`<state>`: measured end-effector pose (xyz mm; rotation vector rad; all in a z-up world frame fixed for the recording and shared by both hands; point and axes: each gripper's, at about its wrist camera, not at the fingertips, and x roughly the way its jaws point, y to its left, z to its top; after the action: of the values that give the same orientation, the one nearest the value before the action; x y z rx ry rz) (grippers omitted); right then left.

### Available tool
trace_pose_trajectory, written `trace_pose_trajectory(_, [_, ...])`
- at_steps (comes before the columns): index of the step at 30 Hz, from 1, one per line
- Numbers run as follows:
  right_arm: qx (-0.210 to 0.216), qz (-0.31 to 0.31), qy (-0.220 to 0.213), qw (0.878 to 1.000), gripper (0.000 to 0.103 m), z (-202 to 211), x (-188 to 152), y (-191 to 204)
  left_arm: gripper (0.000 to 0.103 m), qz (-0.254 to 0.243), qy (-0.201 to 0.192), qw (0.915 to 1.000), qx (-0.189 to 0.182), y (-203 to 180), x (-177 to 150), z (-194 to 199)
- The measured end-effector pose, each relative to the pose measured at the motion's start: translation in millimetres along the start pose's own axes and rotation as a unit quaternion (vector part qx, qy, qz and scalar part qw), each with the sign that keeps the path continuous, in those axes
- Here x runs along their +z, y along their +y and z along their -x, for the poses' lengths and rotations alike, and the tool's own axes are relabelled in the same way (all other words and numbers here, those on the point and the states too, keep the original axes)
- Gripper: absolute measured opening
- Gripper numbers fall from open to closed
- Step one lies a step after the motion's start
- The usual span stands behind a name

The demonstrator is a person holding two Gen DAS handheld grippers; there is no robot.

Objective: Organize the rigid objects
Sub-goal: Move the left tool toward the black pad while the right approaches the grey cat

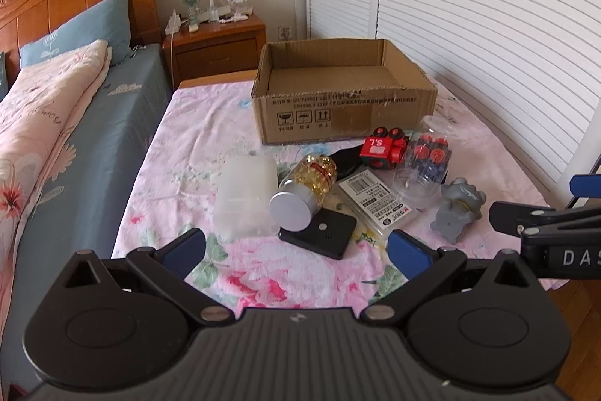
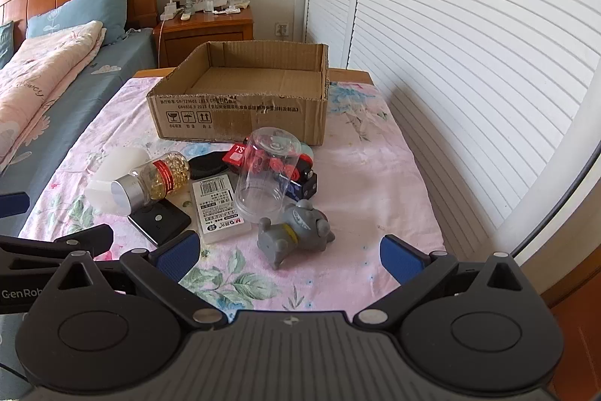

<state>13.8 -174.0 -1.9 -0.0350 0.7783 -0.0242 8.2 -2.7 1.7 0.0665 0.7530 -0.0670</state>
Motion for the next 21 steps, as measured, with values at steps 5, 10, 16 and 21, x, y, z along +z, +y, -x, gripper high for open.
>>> trace_pose_trajectory(5, [0.002, 0.012, -0.002, 1.0, 0.103, -2.1, 2.1, 1.8, 0.102, -0.008, 0.0, 0.9999, -0.011, 2.0, 1.3, -4.3])
trace_pose_trajectory(10, [0.002, 0.016, -0.006, 1.0, 0.103, -4.6, 4.4, 3.0, 0.102, -0.018, -0.008, 0.9997, -0.017, 1.9, 1.7, -7.6])
trace_pose_trajectory(16, [0.018, 0.027, -0.02, 0.999, 0.103, -9.2, 5.5, -1.8, 0.102, -0.03, -0.015, 0.9975, -0.063, 7.2, -3.0, -14.8])
trace_pose_trajectory(21, [0.048, 0.041, -0.024, 0.998, 0.103, -22.8, 0.5, -10.9, 0.102, -0.023, -0.027, 0.9916, -0.125, 20.4, -12.5, -23.7])
